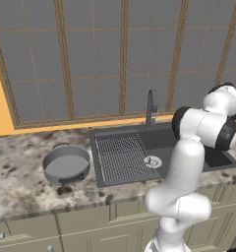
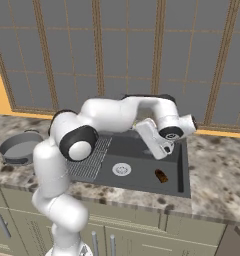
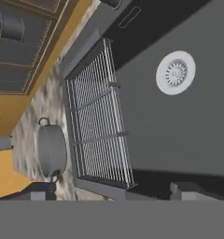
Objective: Dump the sweet potato from the pot into the sink. Then turn on the water and wash the sweet potato. Then turn off the water and put the sweet potato back in the pot.
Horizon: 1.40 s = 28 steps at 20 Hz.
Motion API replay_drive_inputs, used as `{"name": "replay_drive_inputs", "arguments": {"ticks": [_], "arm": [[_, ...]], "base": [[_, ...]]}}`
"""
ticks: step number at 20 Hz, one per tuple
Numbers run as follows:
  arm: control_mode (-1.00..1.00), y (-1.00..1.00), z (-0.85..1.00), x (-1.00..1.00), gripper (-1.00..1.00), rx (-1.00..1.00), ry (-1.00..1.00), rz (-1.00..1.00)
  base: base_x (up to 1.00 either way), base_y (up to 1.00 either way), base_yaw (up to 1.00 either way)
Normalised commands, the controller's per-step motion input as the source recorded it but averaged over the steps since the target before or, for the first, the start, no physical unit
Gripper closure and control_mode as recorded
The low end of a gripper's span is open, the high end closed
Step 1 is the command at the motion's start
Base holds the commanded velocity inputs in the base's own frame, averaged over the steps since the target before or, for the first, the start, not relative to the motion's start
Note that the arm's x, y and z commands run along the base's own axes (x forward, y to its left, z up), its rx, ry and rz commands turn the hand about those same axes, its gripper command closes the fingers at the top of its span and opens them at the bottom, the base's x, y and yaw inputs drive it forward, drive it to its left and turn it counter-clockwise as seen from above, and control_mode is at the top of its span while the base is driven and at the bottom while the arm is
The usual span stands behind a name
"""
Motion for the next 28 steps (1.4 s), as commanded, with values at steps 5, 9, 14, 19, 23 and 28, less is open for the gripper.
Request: {"name": "replay_drive_inputs", "arguments": {"ticks": [5, 9, 14, 19, 23, 28], "arm": [[-1.0, 0.0, -0.01, 0.01, -1.0, -0.35, -0.01, 0.03], [-1.0, 0.0, -0.15, 0.0, -1.0, -0.35, 0.0, 0.16], [-1.0, -0.13, -0.47, 0.04, -1.0, -0.32, 0.0, 0.18], [-1.0, -0.23, -0.59, 0.11, -1.0, -0.22, -0.01, 0.15], [-1.0, -0.3, -0.5, 0.29, -1.0, -0.17, -0.02, 0.2], [-1.0, -0.29, -0.49, 0.25, -1.0, -0.17, -0.05, 0.23]], "base": [[0.0, 0.0, 0.0], [0.0, 0.0, 0.0], [0.0, 0.0, 0.0], [0.0, 0.0, 0.0], [0.0, 0.0, 0.0], [0.0, 0.0, 0.0]]}}
